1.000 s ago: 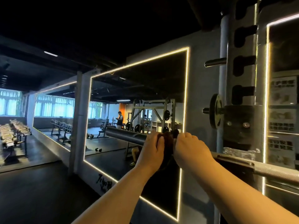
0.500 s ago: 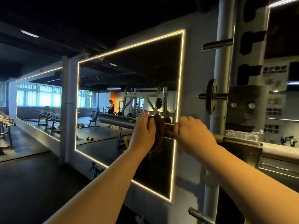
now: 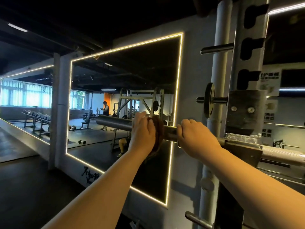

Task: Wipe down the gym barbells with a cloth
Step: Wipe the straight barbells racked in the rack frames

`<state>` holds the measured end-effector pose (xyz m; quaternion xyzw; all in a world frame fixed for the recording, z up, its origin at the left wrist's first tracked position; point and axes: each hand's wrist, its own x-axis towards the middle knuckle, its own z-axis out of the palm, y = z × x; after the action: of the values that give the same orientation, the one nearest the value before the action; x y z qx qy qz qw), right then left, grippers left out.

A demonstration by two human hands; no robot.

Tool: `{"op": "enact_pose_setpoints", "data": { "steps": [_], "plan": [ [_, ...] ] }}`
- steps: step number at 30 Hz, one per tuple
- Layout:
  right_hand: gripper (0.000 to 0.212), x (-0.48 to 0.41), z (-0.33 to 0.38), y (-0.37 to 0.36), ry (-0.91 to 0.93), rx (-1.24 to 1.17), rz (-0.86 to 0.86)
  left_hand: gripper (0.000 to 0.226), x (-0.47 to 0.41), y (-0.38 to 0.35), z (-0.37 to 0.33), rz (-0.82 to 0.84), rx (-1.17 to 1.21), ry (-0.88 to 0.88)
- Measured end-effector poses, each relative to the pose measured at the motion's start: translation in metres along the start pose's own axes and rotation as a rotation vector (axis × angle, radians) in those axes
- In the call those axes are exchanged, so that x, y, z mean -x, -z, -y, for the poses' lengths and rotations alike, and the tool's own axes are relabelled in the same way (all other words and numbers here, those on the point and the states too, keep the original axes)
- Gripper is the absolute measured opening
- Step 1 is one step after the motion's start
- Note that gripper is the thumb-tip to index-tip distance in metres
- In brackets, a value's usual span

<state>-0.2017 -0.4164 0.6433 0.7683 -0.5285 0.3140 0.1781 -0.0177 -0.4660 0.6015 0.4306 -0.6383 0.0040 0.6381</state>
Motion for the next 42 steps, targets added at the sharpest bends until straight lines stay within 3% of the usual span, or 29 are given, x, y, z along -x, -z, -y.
{"op": "enact_pose_setpoints", "data": {
  "steps": [2, 4, 8, 12, 15, 18, 20, 22, 26, 28, 31, 37, 42],
  "plan": [
    [0.031, 0.001, 0.001, 0.001, -0.003, 0.000, 0.015, 0.009, -0.012, 0.003, 0.002, -0.086, -0.004, 0.198],
    [0.031, 0.001, 0.000, 0.001, 0.008, 0.002, 0.011, 0.011, -0.015, -0.002, -0.009, -0.103, -0.078, 0.281],
    [0.029, -0.003, -0.004, -0.007, 0.051, 0.072, -0.003, 0.028, 0.010, -0.018, -0.039, 0.078, 0.078, 0.038],
    [0.033, -0.004, -0.007, -0.008, 0.060, 0.061, -0.007, 0.011, 0.018, -0.014, -0.027, 0.150, 0.010, -0.161],
    [0.031, 0.001, -0.001, -0.003, 0.052, 0.042, -0.009, 0.006, 0.001, -0.009, -0.007, 0.061, 0.006, -0.056],
    [0.031, 0.002, 0.000, 0.000, 0.041, 0.043, -0.005, 0.025, -0.024, -0.010, 0.002, -0.020, -0.040, 0.176],
    [0.030, 0.002, 0.000, 0.000, 0.052, 0.037, -0.003, 0.028, -0.032, -0.014, -0.005, -0.056, -0.134, 0.236],
    [0.028, 0.002, 0.000, 0.000, 0.063, 0.044, -0.003, 0.028, -0.029, -0.023, -0.018, -0.041, -0.213, 0.185],
    [0.035, -0.004, -0.006, -0.008, 0.111, 0.110, -0.016, 0.037, 0.003, -0.027, -0.033, 0.177, 0.022, -0.077],
    [0.038, -0.006, -0.007, -0.010, 0.100, 0.085, -0.028, 0.034, 0.011, -0.024, -0.024, 0.196, 0.002, -0.172],
    [0.030, 0.001, -0.004, -0.007, 0.104, 0.038, -0.060, 0.030, 0.003, -0.018, -0.010, 0.146, -0.078, -0.144],
    [0.033, 0.000, -0.005, -0.008, 0.058, 0.040, -0.064, 0.036, -0.033, -0.021, -0.014, -0.033, -0.238, 0.152],
    [0.036, 0.000, -0.009, -0.008, 0.102, 0.030, -0.036, 0.025, -0.005, -0.033, -0.043, 0.203, -0.157, -0.106]
  ]
}}
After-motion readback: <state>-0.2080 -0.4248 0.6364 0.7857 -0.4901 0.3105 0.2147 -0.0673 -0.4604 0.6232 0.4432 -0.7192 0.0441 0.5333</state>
